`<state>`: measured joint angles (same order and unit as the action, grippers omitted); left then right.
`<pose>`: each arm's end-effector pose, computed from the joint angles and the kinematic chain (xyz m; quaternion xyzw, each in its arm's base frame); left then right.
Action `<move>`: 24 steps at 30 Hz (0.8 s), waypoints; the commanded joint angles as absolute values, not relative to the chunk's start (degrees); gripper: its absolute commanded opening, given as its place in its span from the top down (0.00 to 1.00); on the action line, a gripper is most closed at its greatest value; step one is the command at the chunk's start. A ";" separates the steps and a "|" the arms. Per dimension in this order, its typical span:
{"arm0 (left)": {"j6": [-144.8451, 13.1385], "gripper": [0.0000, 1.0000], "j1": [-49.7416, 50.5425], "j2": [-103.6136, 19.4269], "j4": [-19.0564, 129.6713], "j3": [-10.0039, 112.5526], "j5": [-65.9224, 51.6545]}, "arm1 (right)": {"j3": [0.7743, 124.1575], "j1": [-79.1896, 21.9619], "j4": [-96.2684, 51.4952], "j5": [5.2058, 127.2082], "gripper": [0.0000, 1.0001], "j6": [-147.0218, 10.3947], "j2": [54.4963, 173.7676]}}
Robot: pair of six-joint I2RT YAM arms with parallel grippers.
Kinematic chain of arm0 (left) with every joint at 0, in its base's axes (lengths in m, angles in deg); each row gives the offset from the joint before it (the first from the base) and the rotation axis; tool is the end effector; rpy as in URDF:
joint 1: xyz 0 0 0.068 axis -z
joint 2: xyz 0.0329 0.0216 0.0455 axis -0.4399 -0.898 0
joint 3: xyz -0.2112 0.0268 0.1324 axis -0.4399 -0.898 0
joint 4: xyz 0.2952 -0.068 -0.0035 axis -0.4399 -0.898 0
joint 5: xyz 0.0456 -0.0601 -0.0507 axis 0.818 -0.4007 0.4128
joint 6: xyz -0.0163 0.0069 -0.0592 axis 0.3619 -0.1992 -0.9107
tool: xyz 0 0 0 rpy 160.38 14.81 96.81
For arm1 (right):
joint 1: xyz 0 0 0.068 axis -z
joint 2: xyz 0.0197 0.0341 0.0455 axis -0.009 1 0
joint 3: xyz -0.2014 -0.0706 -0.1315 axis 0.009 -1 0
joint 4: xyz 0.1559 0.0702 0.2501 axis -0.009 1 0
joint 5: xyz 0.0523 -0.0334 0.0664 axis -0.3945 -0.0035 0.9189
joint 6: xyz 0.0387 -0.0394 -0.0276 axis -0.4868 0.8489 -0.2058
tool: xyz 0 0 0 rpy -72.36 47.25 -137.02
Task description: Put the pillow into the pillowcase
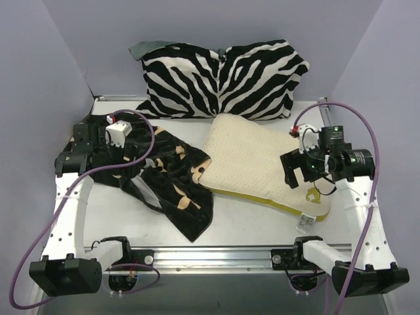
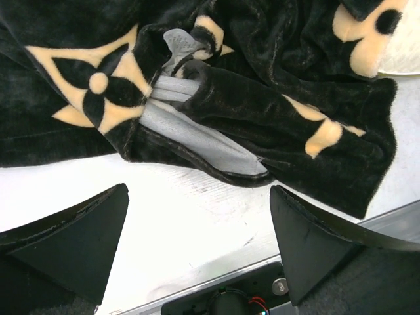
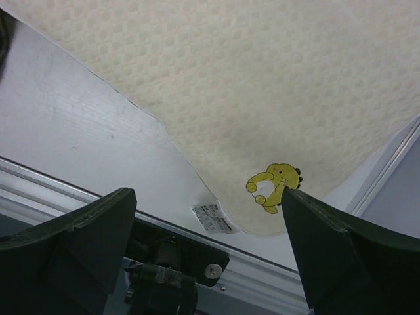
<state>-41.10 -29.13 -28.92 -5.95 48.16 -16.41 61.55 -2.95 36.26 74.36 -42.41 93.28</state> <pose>0.2601 -0.0004 0.3269 0.1317 0.9274 -0.0979 0.3362 0.2481 0.0278 0.3695 -0.2306 0.8863 0.0739 0.3947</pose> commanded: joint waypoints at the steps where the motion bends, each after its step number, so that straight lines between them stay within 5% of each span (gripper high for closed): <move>1: -40.12 0.03 -29.00 -29.96 -7.88 53.45 -20.22 | 60.75 -7.56 34.15 66.78 0.00 -38.57 98.78; 15: -43.73 0.03 -29.35 -35.77 -10.69 59.61 -23.83 | 61.11 -18.03 25.19 51.98 0.05 -26.63 129.11; 24: -40.83 0.02 -29.70 -40.86 -10.17 59.61 -22.86 | 52.93 -1.27 23.60 48.56 0.18 -11.41 131.40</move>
